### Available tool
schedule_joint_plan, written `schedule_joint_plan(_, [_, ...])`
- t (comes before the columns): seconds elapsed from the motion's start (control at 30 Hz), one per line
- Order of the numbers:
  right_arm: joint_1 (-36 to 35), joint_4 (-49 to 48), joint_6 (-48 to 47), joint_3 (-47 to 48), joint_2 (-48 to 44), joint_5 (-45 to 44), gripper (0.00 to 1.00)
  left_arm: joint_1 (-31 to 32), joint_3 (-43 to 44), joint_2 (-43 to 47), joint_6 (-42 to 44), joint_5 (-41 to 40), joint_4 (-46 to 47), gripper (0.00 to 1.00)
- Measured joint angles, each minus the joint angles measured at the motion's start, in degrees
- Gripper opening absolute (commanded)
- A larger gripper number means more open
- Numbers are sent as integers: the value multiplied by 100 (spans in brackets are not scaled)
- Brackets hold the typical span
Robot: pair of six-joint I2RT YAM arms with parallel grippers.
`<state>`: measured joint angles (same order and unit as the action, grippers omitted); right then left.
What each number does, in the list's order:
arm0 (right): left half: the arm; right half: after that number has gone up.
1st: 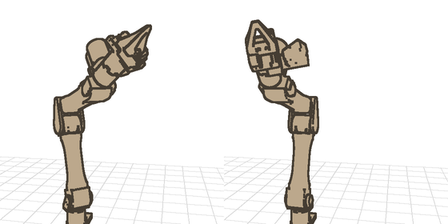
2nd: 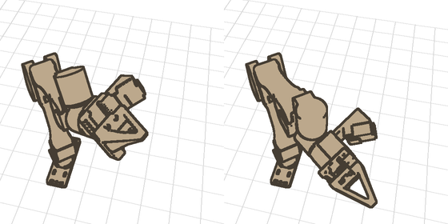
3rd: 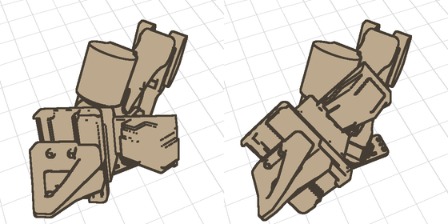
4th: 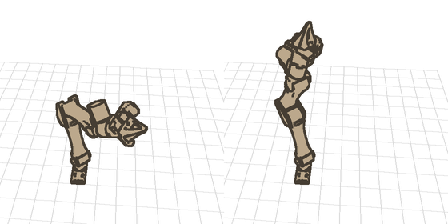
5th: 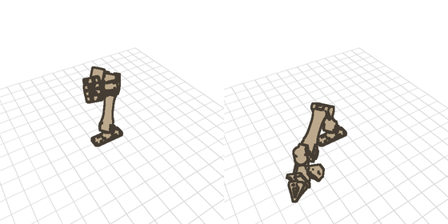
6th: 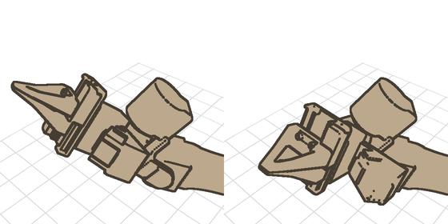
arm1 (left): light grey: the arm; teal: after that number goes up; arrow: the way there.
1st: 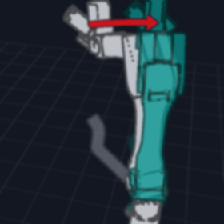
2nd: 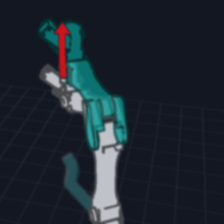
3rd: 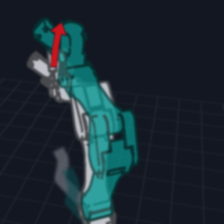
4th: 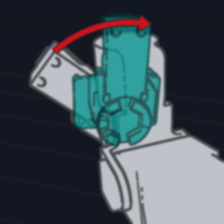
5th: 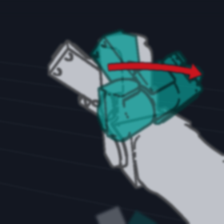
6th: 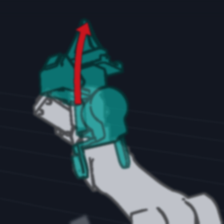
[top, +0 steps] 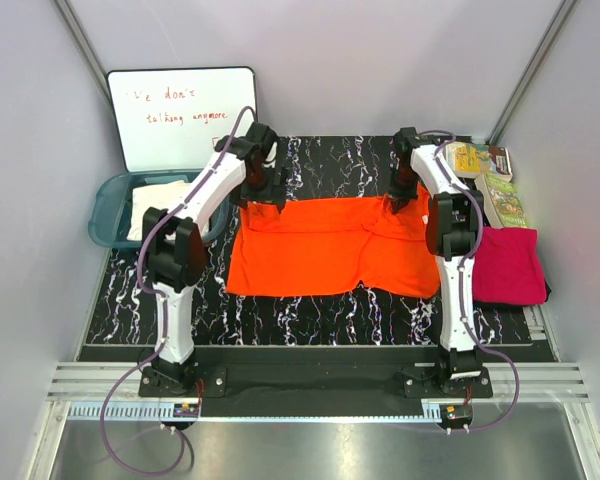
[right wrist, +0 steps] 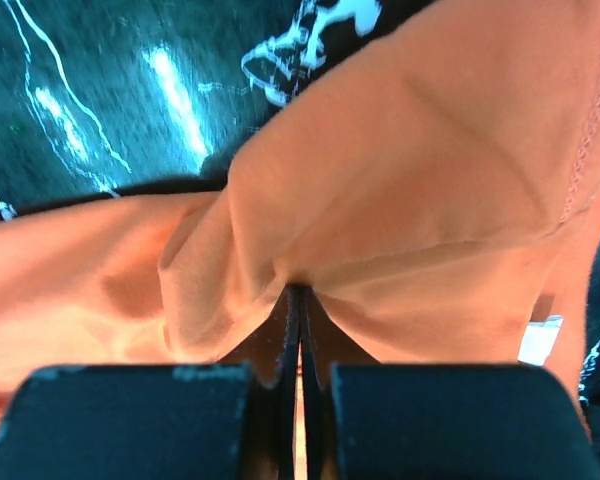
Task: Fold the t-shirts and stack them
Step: Fold the flattened tshirt in 1/3 of the way
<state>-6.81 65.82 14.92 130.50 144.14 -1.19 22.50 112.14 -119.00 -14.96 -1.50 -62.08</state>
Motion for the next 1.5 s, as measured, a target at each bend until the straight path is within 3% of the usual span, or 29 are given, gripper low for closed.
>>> schedule_joint_plan(0.63, [-92,-313,35,-863,-905,295,0,264,-315,-55,-33,7,68,99])
schedule_joint_plan(1.2, [-350,-529,44,-1939,-1119,737,0,280,-629,-52,-96,-22,98,99])
schedule_joint_plan(1.5, [-520,-315,101,-2651,-2090,909,0,297,-680,-52,-140,-46,114,99])
